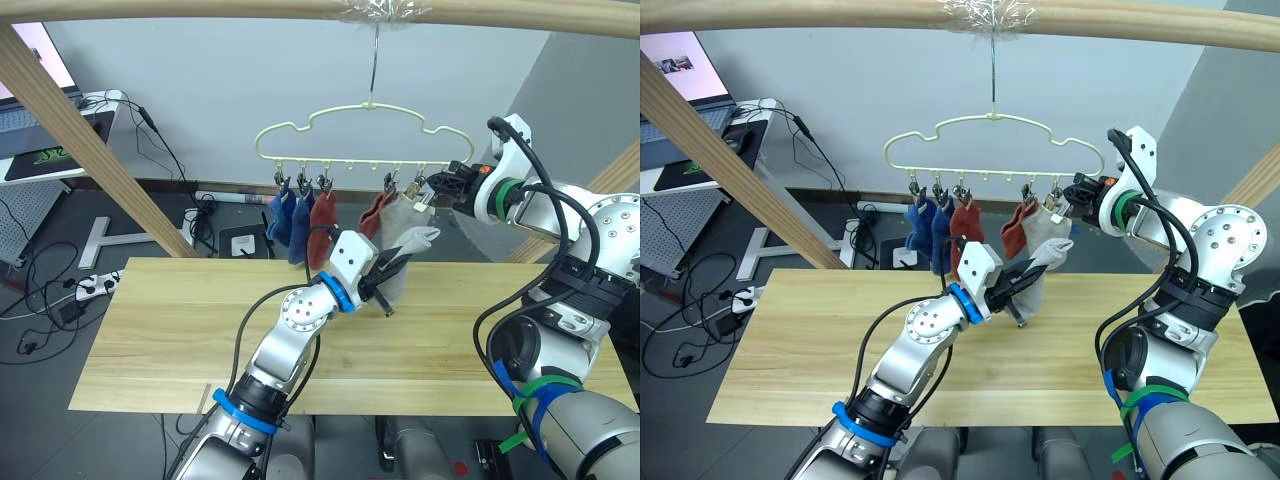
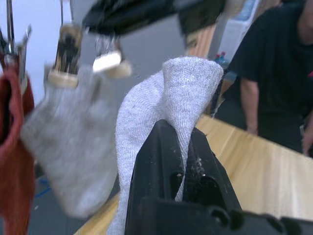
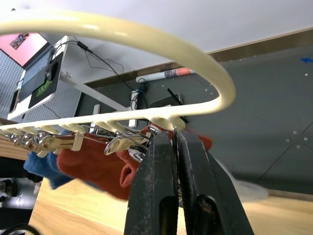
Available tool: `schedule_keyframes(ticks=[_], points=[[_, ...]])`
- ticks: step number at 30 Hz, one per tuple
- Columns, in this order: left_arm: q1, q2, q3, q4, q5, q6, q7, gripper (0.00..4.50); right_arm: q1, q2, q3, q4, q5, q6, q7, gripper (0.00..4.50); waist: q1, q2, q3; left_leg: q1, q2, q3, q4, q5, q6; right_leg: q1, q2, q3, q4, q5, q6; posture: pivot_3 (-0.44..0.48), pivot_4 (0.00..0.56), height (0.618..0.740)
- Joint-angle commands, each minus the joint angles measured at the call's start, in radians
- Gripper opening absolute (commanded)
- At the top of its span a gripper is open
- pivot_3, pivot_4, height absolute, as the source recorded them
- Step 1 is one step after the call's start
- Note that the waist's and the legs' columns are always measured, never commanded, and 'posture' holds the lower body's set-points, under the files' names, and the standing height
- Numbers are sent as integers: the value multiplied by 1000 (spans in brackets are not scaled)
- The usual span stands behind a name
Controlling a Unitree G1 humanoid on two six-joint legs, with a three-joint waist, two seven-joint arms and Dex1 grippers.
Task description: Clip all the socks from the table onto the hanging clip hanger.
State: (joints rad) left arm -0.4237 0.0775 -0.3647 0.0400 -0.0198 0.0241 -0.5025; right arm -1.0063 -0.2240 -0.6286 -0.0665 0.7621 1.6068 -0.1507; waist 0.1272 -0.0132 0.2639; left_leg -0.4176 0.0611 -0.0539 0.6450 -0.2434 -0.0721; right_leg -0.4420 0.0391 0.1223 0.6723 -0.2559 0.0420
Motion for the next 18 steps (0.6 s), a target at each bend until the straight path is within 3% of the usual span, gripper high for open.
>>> schedule_keyframes(ticks=[1, 18], points=[[-38, -39, 3, 19, 30, -60, 43, 22, -5, -17, -20, -6, 95, 8, -74, 0, -2, 0, 0, 0, 0, 0, 0, 0, 0, 0, 0, 0, 0, 0, 0, 227, 250, 740], [-104, -86, 41, 122, 71, -117, 117, 22, -1, -31, -46, 48, 352, 8, -317, 0, -32, 0, 0, 0, 0, 0, 0, 0, 0, 0, 0, 0, 0, 0, 0, 218, 252, 740]])
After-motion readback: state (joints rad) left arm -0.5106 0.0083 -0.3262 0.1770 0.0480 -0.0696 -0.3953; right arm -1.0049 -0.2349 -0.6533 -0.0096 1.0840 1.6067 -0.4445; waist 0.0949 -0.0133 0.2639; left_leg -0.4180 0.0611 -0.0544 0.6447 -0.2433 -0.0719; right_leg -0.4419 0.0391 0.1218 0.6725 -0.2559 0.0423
